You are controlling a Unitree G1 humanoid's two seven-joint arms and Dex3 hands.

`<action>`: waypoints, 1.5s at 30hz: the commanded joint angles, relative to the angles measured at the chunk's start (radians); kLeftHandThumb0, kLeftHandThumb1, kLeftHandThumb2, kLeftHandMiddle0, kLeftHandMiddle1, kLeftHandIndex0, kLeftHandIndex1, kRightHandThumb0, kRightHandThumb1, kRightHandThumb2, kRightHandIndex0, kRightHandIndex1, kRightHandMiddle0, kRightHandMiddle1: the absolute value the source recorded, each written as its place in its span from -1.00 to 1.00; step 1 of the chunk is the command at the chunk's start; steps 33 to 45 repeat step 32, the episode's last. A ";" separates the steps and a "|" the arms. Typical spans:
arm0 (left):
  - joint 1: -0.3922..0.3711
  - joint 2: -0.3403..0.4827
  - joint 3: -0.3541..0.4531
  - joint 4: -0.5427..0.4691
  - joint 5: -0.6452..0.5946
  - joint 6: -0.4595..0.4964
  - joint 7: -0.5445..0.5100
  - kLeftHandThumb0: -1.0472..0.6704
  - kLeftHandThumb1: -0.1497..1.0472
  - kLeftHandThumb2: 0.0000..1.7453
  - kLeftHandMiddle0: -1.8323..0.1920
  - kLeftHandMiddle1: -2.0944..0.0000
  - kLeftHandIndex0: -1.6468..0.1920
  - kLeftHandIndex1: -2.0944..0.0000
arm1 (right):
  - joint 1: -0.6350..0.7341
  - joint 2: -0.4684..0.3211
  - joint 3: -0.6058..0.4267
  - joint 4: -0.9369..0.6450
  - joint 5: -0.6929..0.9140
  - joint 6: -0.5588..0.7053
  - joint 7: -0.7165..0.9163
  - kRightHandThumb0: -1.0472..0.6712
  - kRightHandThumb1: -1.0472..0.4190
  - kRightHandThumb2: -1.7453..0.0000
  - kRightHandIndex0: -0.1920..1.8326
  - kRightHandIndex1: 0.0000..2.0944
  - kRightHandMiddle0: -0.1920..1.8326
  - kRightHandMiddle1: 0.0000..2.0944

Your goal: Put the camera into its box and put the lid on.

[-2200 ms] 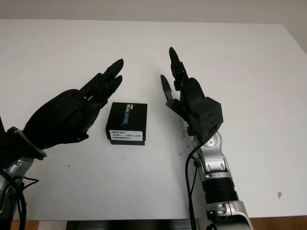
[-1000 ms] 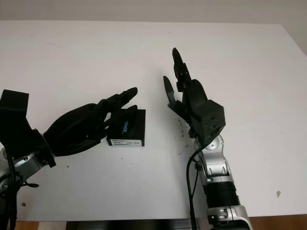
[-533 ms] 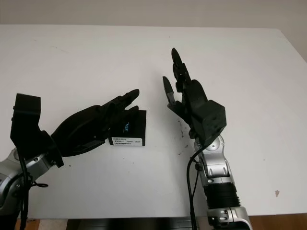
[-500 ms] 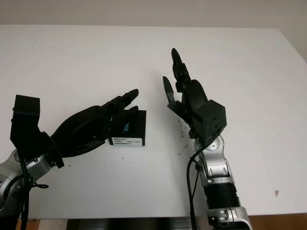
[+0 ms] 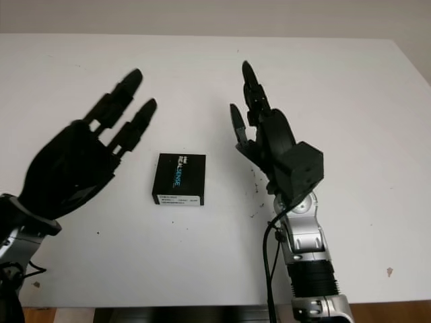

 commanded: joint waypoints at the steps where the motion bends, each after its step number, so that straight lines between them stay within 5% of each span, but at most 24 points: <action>1: -0.017 -0.014 0.020 0.024 0.008 -0.035 0.025 -0.68 1.00 -0.12 1.00 1.00 1.00 1.00 | 0.007 0.002 -0.012 -0.035 0.014 0.022 0.001 -0.55 -1.00 0.26 -0.95 -0.98 -0.92 -0.98; 6: -0.047 -0.031 0.011 0.096 0.097 -0.100 0.114 -0.69 1.00 -0.11 1.00 1.00 1.00 1.00 | 0.006 -0.006 -0.013 -0.051 0.005 0.052 -0.011 -0.57 -1.00 0.24 -0.96 -0.98 -0.94 -0.99; 15: -0.152 -0.057 -0.025 0.467 0.364 -0.319 0.265 -0.70 1.00 -0.15 1.00 1.00 1.00 1.00 | -0.008 -0.011 -0.024 -0.029 0.006 0.095 -0.019 -0.57 -1.00 0.21 -1.00 -1.00 -1.00 -1.00; 23: -0.201 -0.056 -0.042 0.627 0.407 -0.374 0.279 -0.74 1.00 -0.14 1.00 1.00 1.00 1.00 | -0.031 -0.011 -0.034 0.030 -0.015 0.107 -0.040 -0.59 -1.00 0.20 -1.00 -1.00 -1.00 -1.00; 45: -0.221 -0.068 -0.039 0.681 0.376 -0.385 0.258 -0.71 1.00 -0.11 1.00 1.00 1.00 1.00 | -0.035 0.000 -0.037 0.033 -0.015 0.140 -0.059 -0.62 -1.00 0.20 -1.00 -1.00 -1.00 -1.00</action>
